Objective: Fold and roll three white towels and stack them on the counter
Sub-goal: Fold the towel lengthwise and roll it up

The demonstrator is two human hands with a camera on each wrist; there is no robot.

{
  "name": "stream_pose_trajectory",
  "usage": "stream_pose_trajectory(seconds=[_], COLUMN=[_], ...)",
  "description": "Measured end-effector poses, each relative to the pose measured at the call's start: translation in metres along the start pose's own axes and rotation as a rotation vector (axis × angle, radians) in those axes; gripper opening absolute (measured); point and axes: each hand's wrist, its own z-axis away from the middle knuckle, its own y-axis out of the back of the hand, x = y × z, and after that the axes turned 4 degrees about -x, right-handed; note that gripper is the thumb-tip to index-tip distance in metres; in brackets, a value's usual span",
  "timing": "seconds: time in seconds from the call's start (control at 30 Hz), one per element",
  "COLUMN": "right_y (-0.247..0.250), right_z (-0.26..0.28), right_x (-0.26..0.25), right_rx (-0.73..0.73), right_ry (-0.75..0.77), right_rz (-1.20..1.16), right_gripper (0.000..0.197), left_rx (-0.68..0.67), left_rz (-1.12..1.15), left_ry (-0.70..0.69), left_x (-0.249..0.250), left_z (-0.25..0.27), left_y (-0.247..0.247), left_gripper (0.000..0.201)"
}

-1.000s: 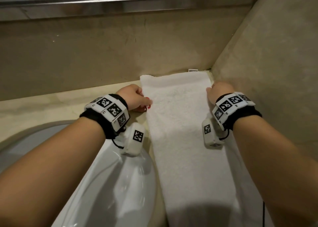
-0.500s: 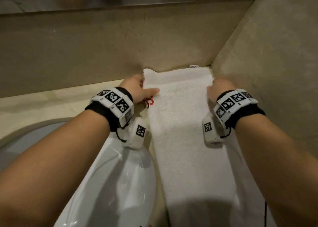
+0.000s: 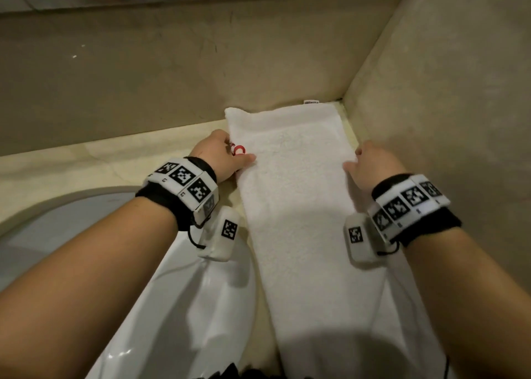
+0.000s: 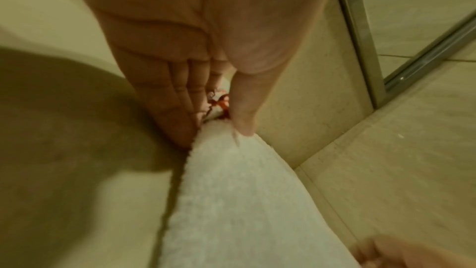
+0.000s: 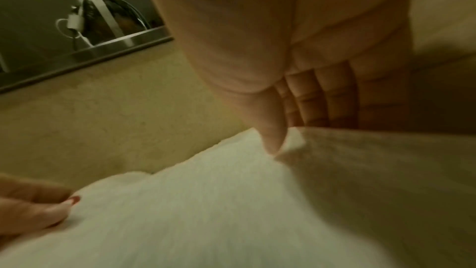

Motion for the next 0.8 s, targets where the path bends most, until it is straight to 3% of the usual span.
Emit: stream_pose_trajectory(seconds=[0.13,0.27,0.33,0.47,0.57,0.7,0.8], right_y=[-0.013,-0.013,-0.015,-0.037,-0.053,-0.056,-0.056], right_z=[0.025,0.047,0.065,0.103,0.121,0.133,0.136], right_x=[0.014,0.017,0.030,0.070,0.087,0.093,0.090], right_rx=[-0.006,0.072,0.033,-0.096,-0.099,-0.130,-0.168], right_ry=[-0.035,-0.019,-0.025,-0.035,0.018,0.173,0.252], right_rz=[0.069,-0.125,-0.182,-0.425,-0.778,-0.836,-0.828], right_gripper=[0.021,0.026,0.028,0.036,0.033,0.038,0.022], left_rx=[0.026,0.048,0.008,-0.155,-0.249,-0.324,-0.311], left_rz=[-0.031,0.028,0.058,0.353,0.576,0.641,0.653], left_ry=[0.008,0.038,0.064,0.086,0.095,0.078,0.090], left_x=[0.001,0.004,0.001,-0.009,-0.012,-0.018,-0.020], left_z=[0.006,0.022,0.036,0.067,0.092,0.116,0.126], left_y=[-0.002,-0.006,-0.011,-0.031,-0.051,-0.075,-0.083], left_gripper=[0.048,0.057,0.061,0.032,0.015,0.018,0.022])
